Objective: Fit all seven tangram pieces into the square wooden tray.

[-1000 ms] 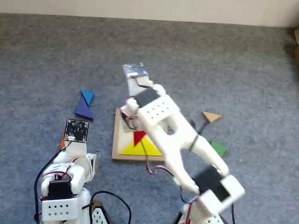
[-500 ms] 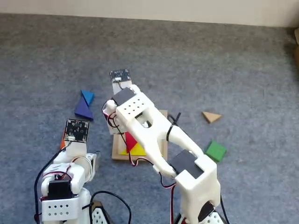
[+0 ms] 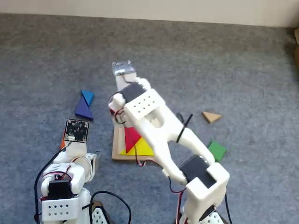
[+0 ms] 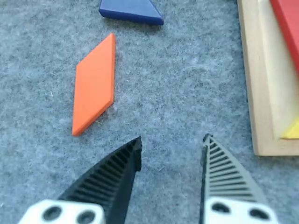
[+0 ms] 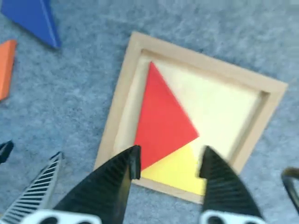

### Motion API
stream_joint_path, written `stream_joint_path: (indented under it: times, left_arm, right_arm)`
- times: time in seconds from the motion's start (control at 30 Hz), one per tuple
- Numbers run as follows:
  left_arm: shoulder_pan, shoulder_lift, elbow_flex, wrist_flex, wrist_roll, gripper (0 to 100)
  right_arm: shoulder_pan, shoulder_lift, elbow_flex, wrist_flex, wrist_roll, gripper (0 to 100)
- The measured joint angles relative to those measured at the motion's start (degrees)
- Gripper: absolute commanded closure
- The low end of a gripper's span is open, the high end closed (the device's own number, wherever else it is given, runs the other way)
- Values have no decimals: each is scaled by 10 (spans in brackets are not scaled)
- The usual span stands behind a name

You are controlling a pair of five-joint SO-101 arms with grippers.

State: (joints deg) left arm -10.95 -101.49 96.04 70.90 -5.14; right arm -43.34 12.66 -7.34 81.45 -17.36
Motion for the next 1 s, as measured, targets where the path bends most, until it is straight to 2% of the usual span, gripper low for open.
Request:
stream_joint_path:
  times: [0.13, 0.23, 0.37, 0.6, 1.0]
  left_arm:
    - [0, 0, 0, 0, 0, 787]
    - [0, 0, 0, 0, 0, 787]
    - [0, 0, 0, 0, 0, 787]
    - [0, 0, 0, 0, 0, 787]
    - [0, 0, 0, 0, 0, 787]
  right_arm:
    - [31, -1, 13, 0, 60, 982]
    - [31, 13, 43, -2, 76, 982]
    - [28, 42, 67, -31, 81, 982]
    - [-18, 81, 69, -63, 81, 982]
    - [-23, 105, 68, -89, 82, 983]
